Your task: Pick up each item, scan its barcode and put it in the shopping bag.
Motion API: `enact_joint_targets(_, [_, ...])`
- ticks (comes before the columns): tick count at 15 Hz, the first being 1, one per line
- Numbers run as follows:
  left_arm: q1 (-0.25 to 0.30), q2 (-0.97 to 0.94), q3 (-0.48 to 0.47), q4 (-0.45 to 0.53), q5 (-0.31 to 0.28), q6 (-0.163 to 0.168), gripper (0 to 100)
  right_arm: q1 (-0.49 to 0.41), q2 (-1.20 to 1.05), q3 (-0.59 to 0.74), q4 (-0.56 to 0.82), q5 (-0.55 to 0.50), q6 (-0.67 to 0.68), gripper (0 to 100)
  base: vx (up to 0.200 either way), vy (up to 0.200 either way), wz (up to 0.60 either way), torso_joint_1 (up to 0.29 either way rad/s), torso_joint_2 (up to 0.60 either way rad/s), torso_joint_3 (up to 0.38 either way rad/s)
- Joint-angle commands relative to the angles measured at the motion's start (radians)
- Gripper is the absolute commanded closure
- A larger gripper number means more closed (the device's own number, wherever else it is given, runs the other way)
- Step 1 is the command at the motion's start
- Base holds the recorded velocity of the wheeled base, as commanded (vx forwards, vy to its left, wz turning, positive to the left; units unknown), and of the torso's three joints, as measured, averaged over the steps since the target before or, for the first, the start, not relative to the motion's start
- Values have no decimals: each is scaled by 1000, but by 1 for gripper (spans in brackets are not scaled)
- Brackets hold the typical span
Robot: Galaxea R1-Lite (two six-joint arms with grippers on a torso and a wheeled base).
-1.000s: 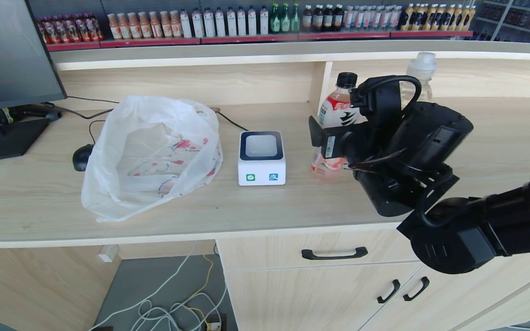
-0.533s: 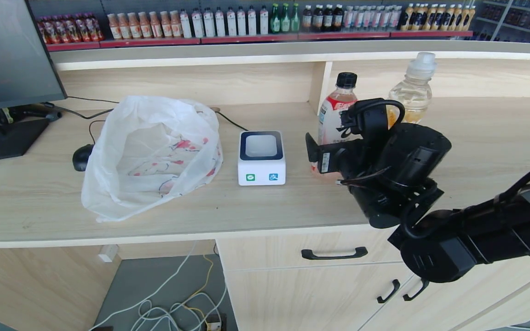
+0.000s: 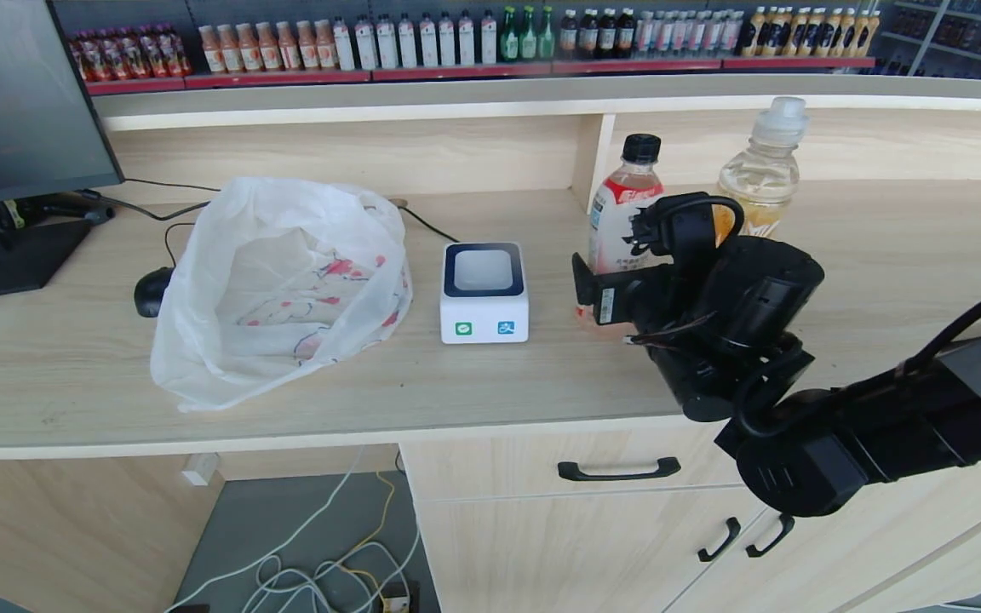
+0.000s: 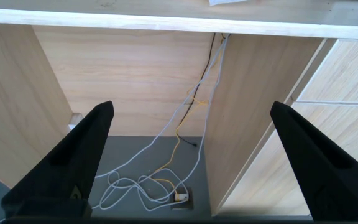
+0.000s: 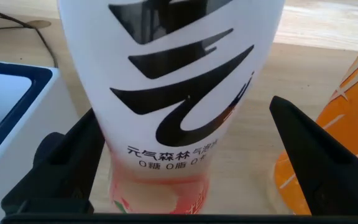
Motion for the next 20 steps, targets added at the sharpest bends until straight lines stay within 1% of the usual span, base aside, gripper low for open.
enact_joint_targets(1, [0,0,0,0,0,0,0,-19,1,-6,0,11,-1,0,0,0,0,0,0,0])
enact_joint_targets(5, [0,0,0,0,0,0,0,-26,18,-12,0,26,-3,0,0,0,0,0,0,0])
enact_joint_targets(8, [0,0,0,0,0,0,0,-26,42,-85,0,26,-3,0,0,0,0,0,0,0])
enact_joint_targets(11, [0,0,0,0,0,0,0,-13,59,-90,0,26,-3,0,0,0,0,0,0,0])
enact_joint_targets(20, [0,0,0,0,0,0,0,-15,64,-96,-5,26,-3,0,0,0,0,0,0,0])
